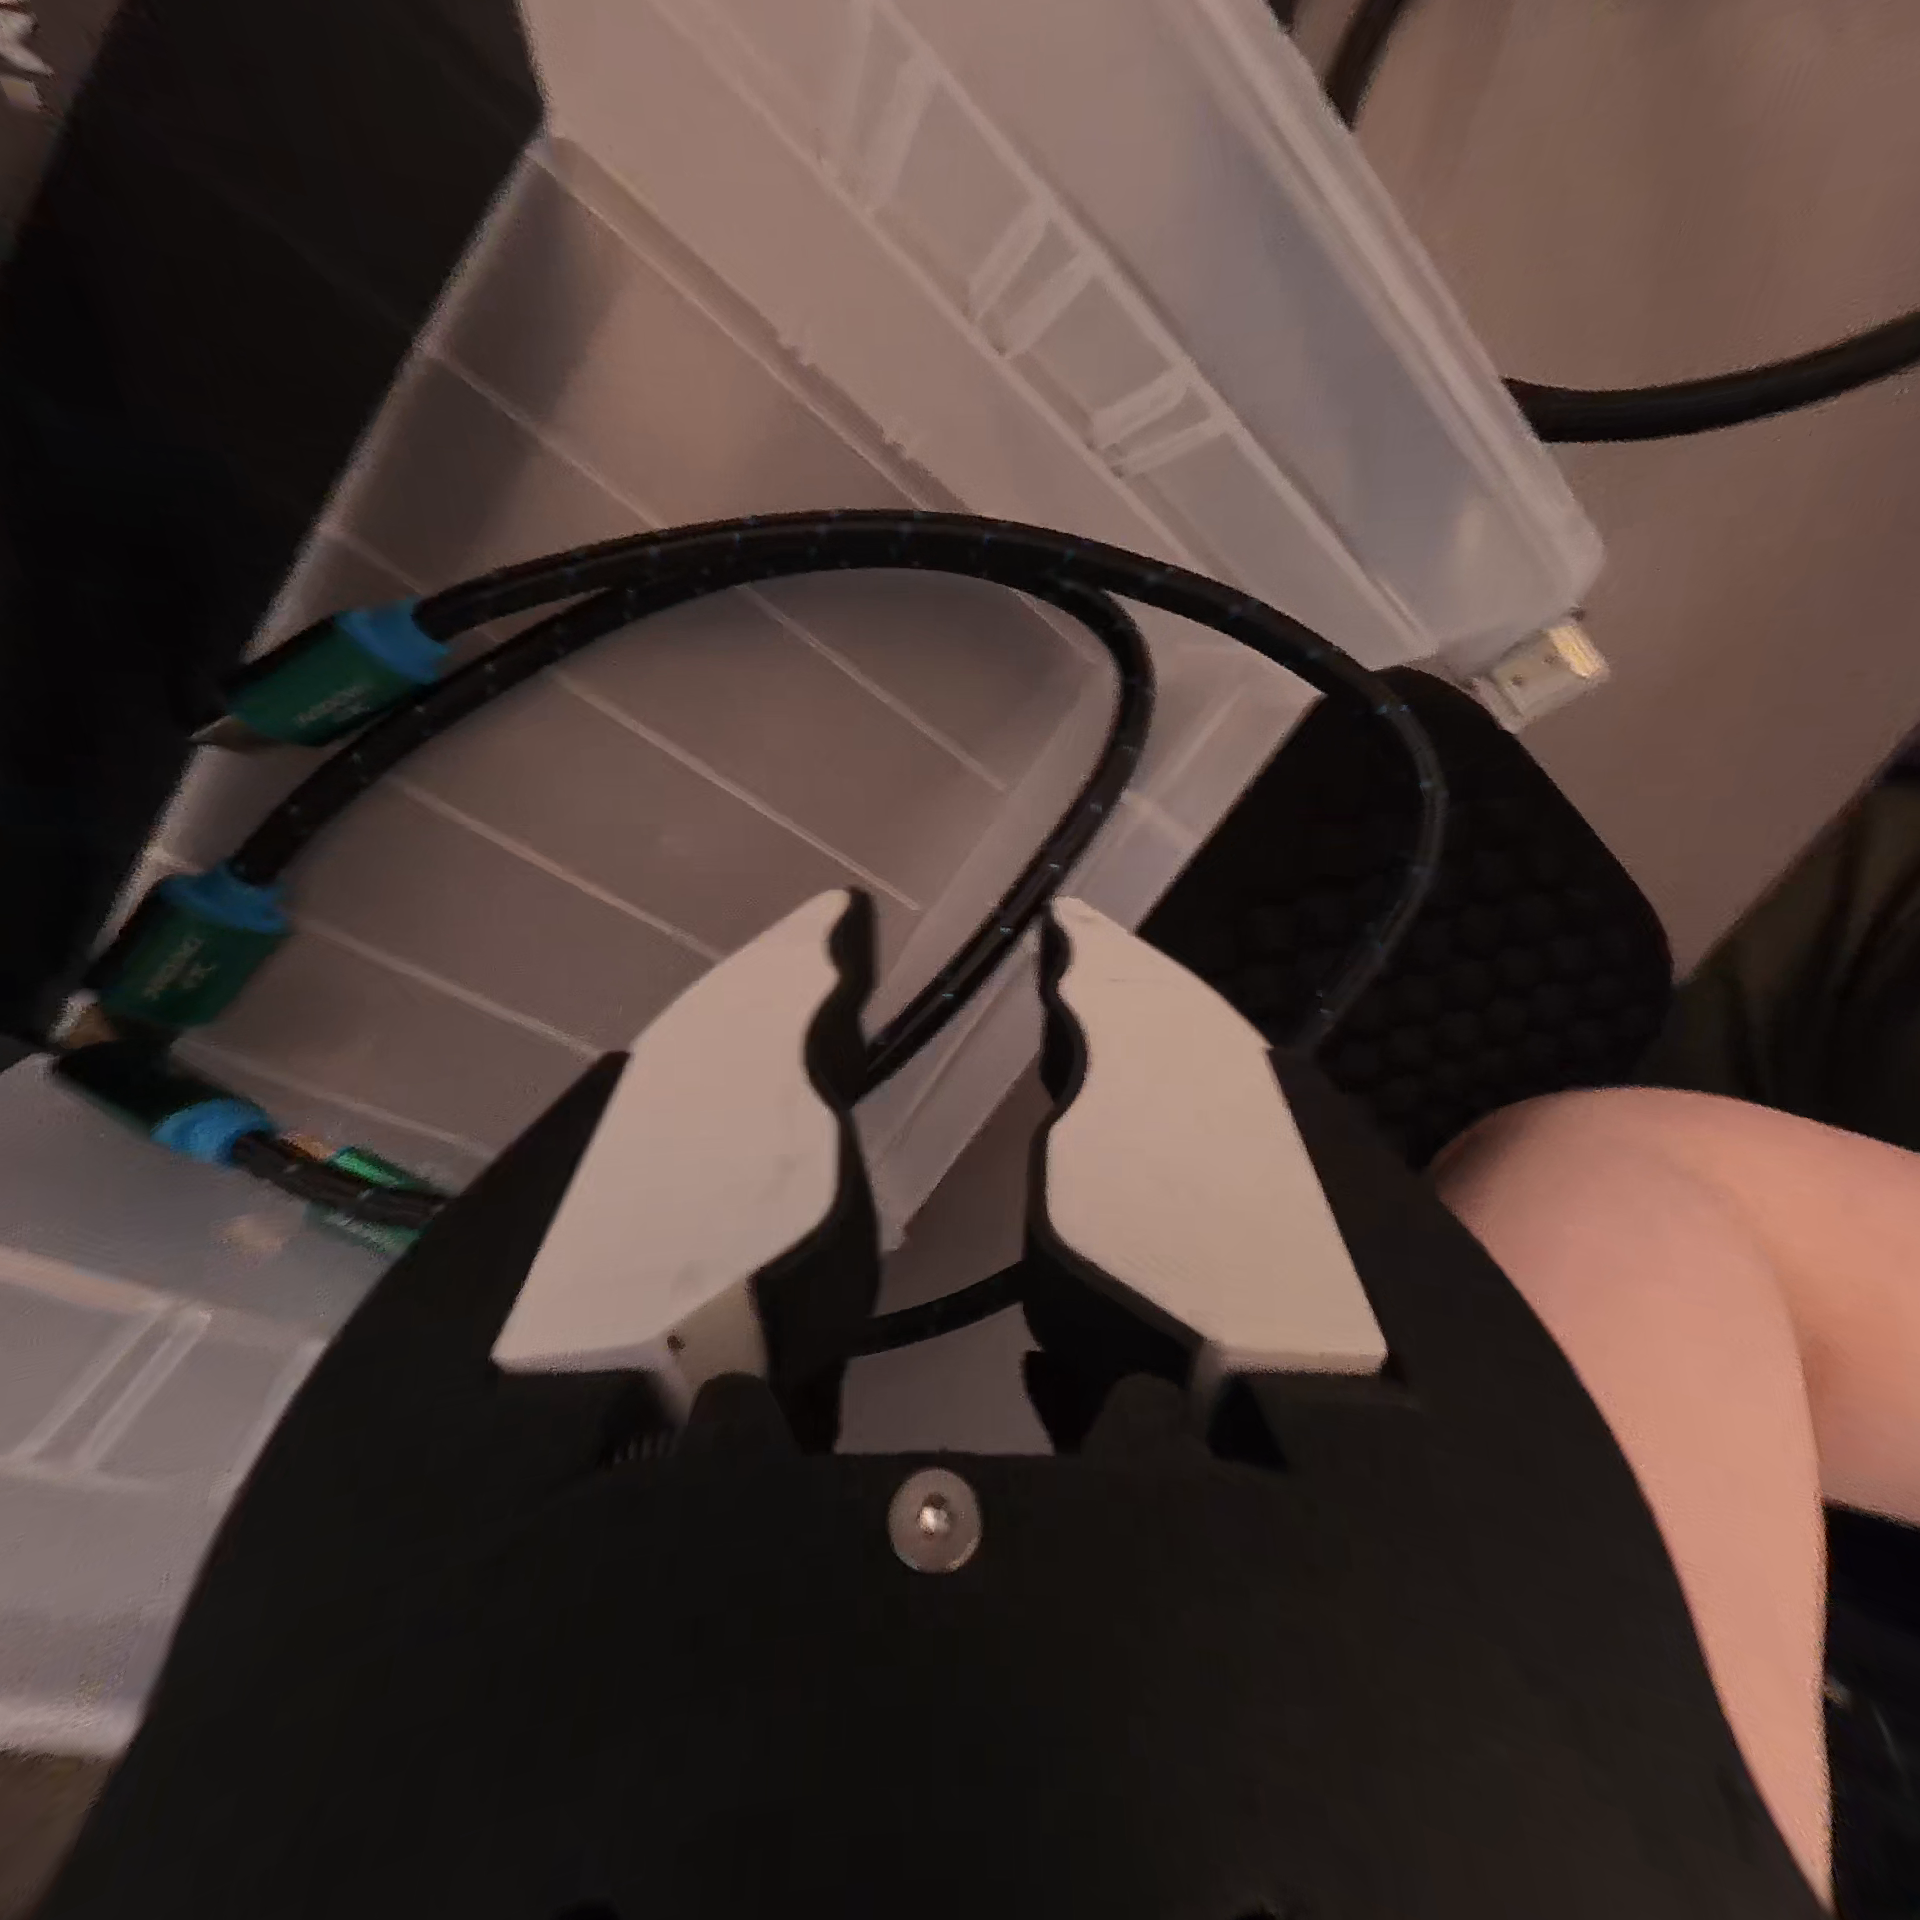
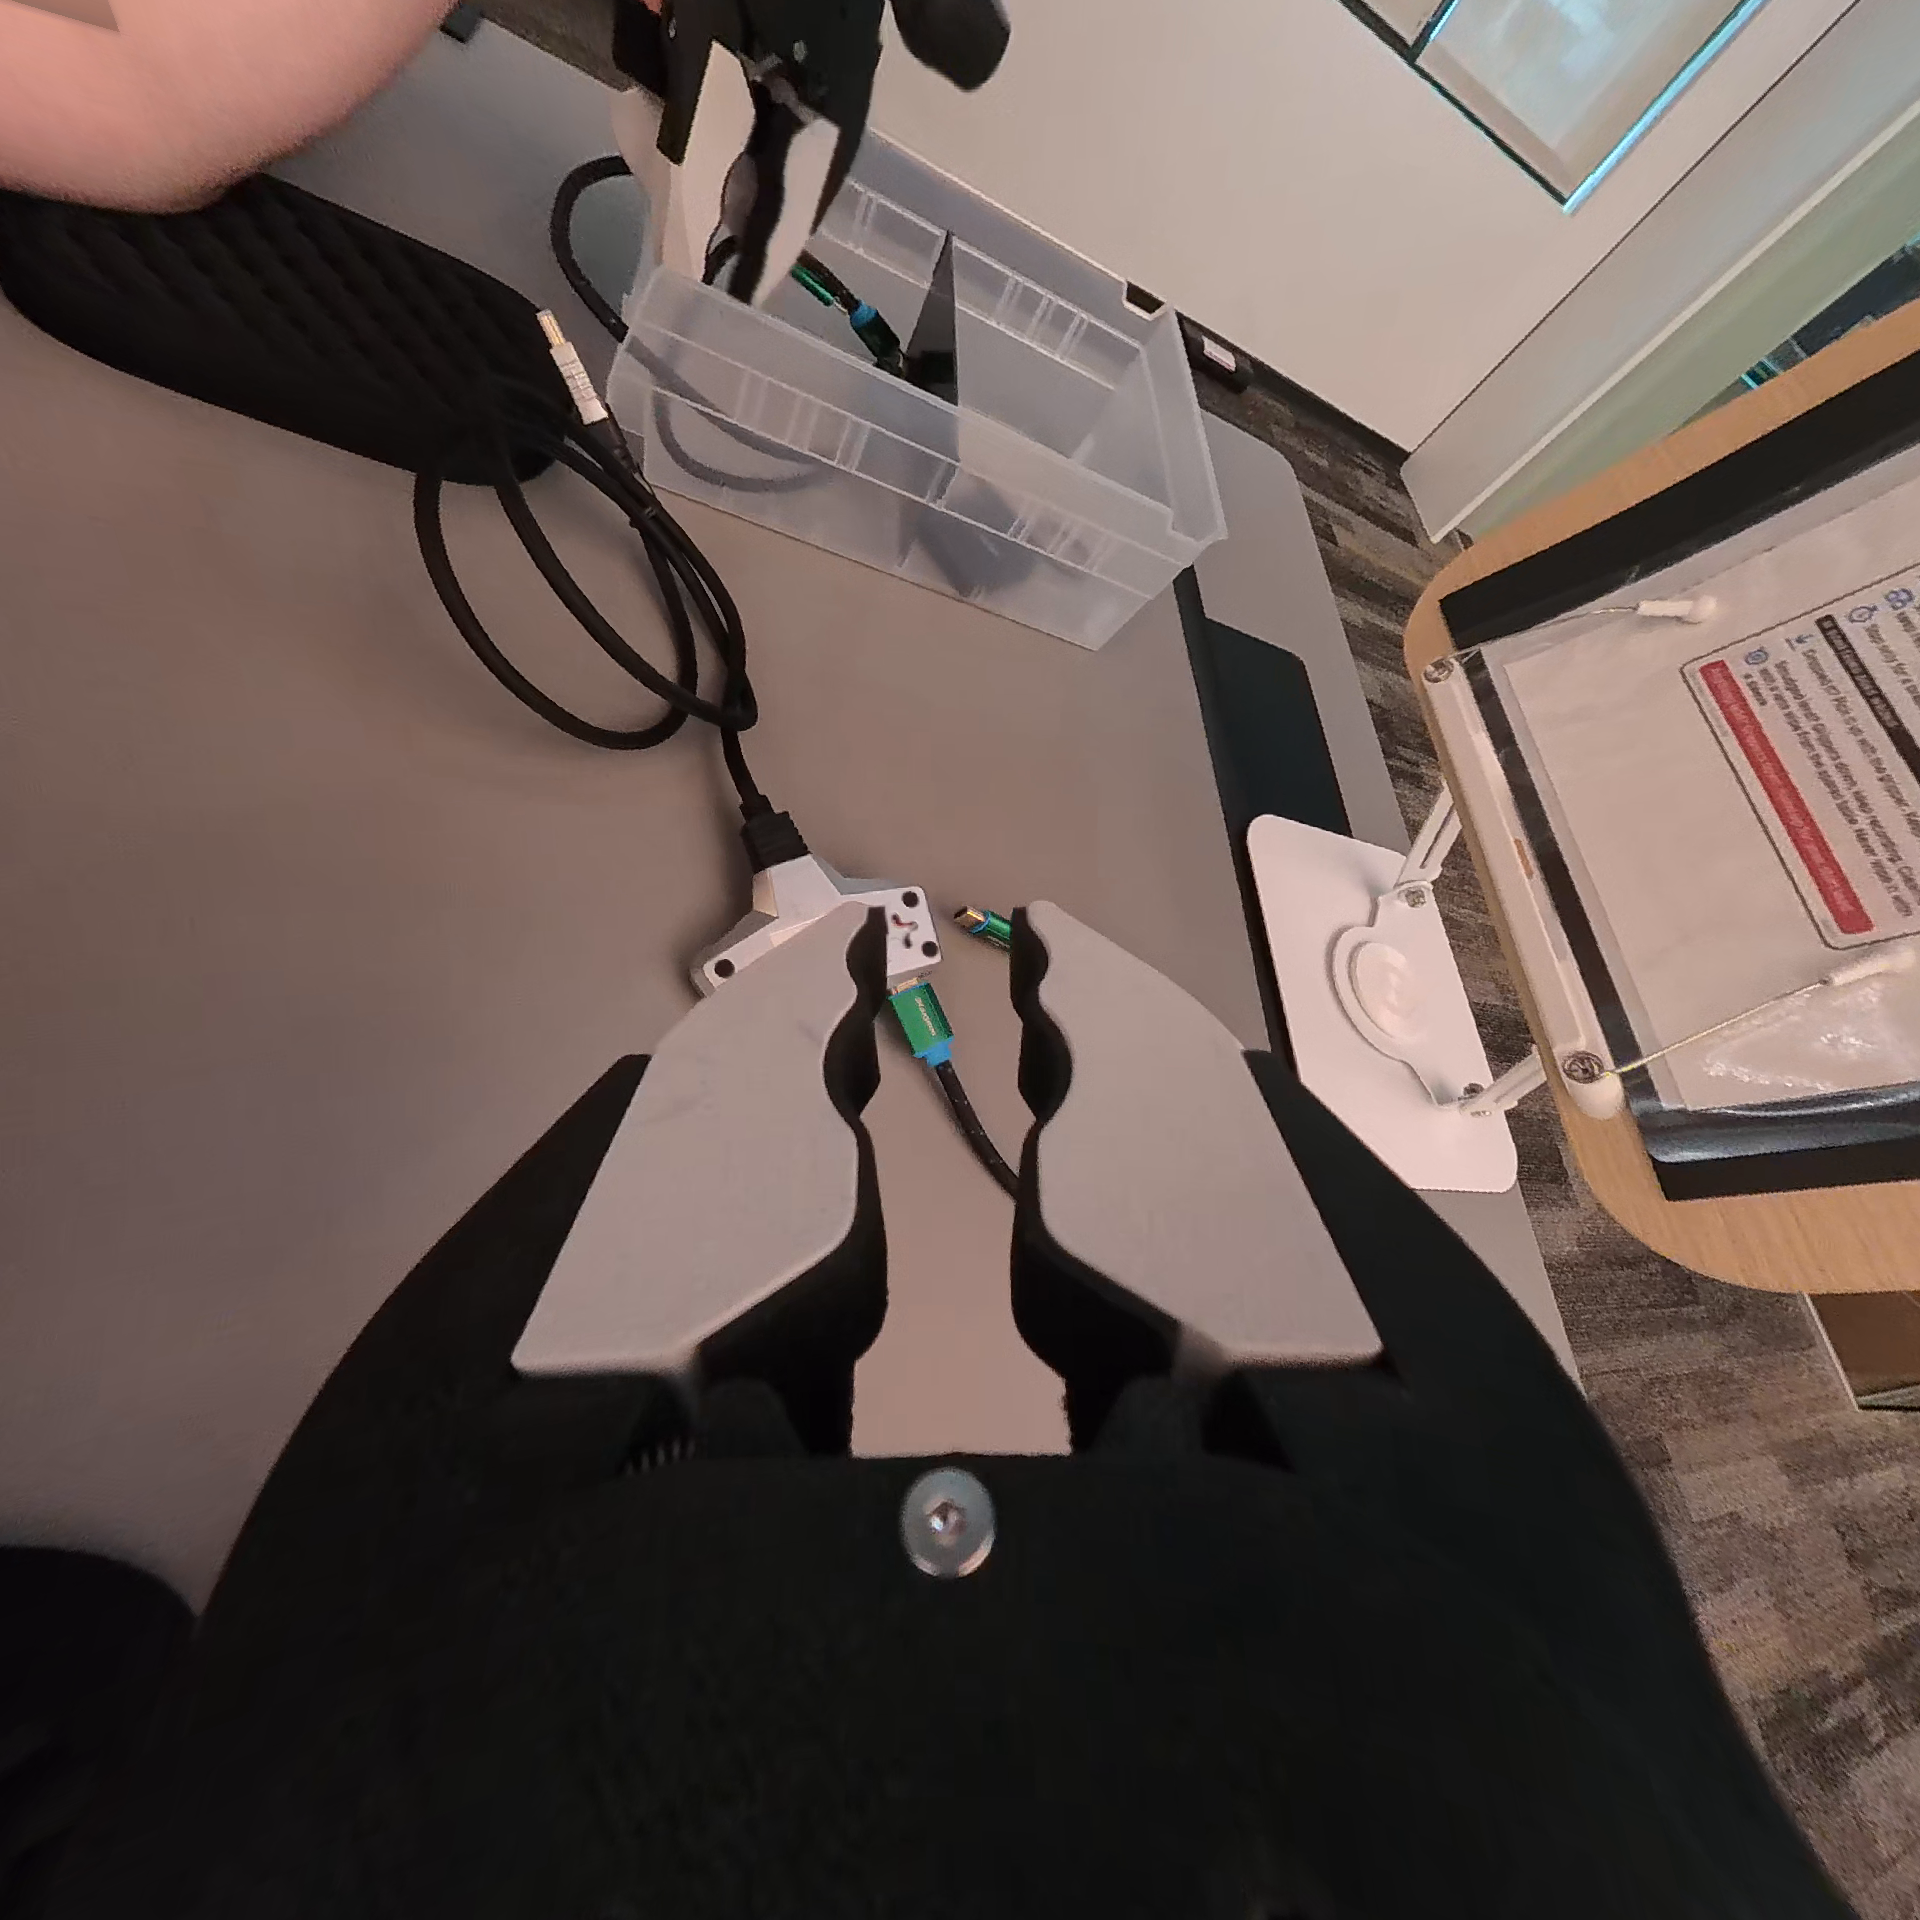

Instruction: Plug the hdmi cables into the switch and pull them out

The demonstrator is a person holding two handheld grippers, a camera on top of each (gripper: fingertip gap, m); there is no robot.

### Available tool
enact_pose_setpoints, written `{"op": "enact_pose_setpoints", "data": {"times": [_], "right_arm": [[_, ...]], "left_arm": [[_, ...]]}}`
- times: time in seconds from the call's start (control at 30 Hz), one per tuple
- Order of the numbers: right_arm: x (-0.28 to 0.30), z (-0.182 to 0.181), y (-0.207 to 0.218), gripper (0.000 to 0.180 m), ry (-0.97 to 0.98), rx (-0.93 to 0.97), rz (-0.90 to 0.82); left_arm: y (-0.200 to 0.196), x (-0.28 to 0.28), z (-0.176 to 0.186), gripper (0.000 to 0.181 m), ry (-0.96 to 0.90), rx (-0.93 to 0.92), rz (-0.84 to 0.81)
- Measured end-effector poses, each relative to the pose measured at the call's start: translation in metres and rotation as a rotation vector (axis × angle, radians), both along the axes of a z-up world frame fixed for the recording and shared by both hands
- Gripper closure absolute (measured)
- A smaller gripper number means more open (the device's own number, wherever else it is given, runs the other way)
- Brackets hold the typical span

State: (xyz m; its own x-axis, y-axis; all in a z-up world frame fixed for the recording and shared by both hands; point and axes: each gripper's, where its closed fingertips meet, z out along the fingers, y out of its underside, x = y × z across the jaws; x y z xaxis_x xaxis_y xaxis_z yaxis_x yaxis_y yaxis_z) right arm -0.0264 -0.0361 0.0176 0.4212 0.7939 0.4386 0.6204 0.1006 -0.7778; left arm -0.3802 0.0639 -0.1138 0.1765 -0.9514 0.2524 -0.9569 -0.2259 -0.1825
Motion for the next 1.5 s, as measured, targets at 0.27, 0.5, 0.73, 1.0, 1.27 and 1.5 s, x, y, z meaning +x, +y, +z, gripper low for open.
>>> {"op": "enact_pose_setpoints", "data": {"times": [0.27, 0.5, 0.73, 1.0, 1.27, 1.5], "right_arm": [[-0.002, 0.004, -0.002, 0.158, 0.027, 0.01, 0.016], [-0.005, 0.005, -0.002, 0.158, 0.034, 0.013, 0.029], [-0.01, 0.001, -0.001, 0.158, 0.023, 0.001, 0.039], [-0.016, -0.006, 0.002, 0.158, 0.008, -0.02, 0.055], [-0.017, -0.015, 0.005, 0.158, -0.011, -0.045, 0.041], [-0.027, -0.015, 0.009, 0.158, 0.0, -0.042, 0.056]], "left_arm": [[-0.006, 0.003, 0.014, 0.167, 0.016, -0.098, 0.049], [0.013, 0.022, 0.076, 0.167, -0.176, 0.194, 0.105], [0.04, 0.03, 0.13, 0.174, -0.304, 0.487, 0.222], [0.036, 0.022, 0.113, 0.174, -0.156, 0.484, 0.23], [0.041, 0.005, 0.096, 0.174, -0.047, 0.431, 0.296], [0.048, 0.014, 0.167, 0.174, -0.352, 0.626, 0.402]]}}
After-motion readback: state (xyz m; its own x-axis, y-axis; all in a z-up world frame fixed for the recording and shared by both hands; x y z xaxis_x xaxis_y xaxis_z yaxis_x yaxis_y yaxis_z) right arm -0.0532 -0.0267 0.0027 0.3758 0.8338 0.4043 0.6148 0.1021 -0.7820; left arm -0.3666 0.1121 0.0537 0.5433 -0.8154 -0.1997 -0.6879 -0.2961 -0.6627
